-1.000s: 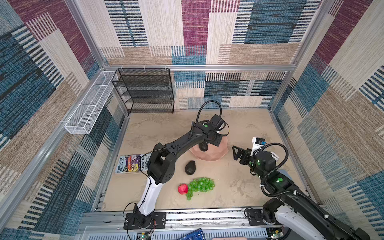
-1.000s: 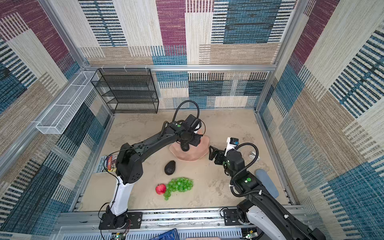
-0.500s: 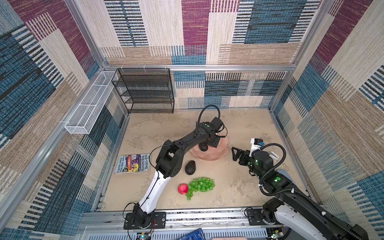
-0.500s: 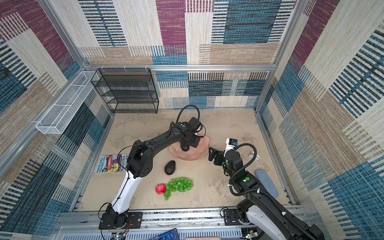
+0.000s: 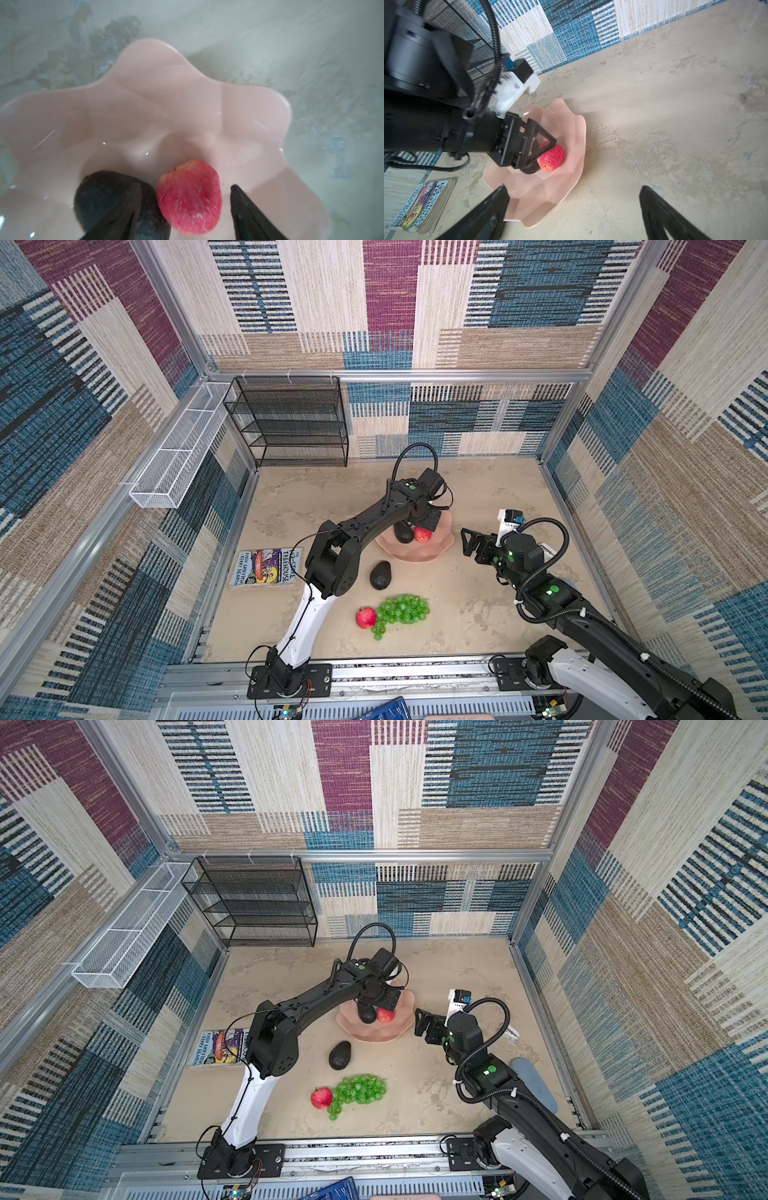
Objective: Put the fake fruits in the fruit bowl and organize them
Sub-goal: 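Carry the red apple with the left gripper into the bowl and release, then grasp the second red apple with the right gripper while the left gripper withdraws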
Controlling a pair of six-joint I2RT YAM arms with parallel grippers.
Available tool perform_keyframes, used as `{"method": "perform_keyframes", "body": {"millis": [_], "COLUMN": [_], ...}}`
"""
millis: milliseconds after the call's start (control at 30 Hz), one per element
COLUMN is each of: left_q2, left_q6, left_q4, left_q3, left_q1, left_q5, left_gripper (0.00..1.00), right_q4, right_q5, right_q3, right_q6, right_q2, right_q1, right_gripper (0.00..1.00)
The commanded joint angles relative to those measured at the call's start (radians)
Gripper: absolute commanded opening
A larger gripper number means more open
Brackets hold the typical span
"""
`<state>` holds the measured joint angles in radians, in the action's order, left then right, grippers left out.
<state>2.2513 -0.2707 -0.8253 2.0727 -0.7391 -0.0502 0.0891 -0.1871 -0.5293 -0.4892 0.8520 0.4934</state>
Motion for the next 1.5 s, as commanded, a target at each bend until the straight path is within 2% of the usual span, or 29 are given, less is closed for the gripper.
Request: {"method": "perform_keyframes", "body": {"millis": [0,133,200,333,433,533,633,767,967,1300,1467], "left_q2": [-0.109,-0.327,-0.473,-0.752,-0.947,-1.108,-1.224,-1.281,-1.303,-1.305,-1.301], "left_q6": [-0.031,-0.044,-0.059,-0.123,-0.211,-0.302,-0.332,-0.328,-0.322,-0.323,-0.316], "left_q4": [0.040,0.184,0.298,0.457,0.513,0.513,0.520,0.473,0.451,0.465,0.458], "left_q3": [-0.035,-0.211,-0.384,-0.720,-0.959,-1.128,-1.253,-1.320,-1.352,-1.359,-1.348], "left_q1": [0.011,0.048,0.081,0.188,0.300,0.424,0.506,0.593,0.684,0.716,0.727], "left_q5": [-0.038,-0.068,-0.089,-0.117,-0.121,-0.066,-0.039,0.008,0.091,0.139,0.156], "left_gripper": [0.71,0.72,0.73,0.76,0.79,0.82,0.83,0.84,0.84,0.85,0.85], "right_q4": [0.038,0.047,0.041,0.059,0.062,0.052,0.069,0.080,0.093,0.109,0.107], "right_q5": [0.012,0.113,0.147,0.065,0.084,0.099,0.123,0.157,0.152,0.142,0.139], "right_q3": [-0.052,-0.107,-0.133,-0.210,-0.270,-0.337,-0.412,-0.485,-0.533,-0.572,-0.583], "right_q6": [0.086,0.142,0.165,0.193,0.190,0.198,0.206,0.211,0.169,0.127,0.121], "right_q2": [0.048,0.137,0.185,0.305,0.415,0.528,0.630,0.729,0.848,0.967,1.003], "right_q1": [0.001,0.010,0.051,0.235,0.347,0.465,0.554,0.649,0.732,0.793,0.792], "right_gripper": [0.98,0.94,0.93,0.93,0.91,0.90,0.88,0.87,0.86,0.84,0.76]}}
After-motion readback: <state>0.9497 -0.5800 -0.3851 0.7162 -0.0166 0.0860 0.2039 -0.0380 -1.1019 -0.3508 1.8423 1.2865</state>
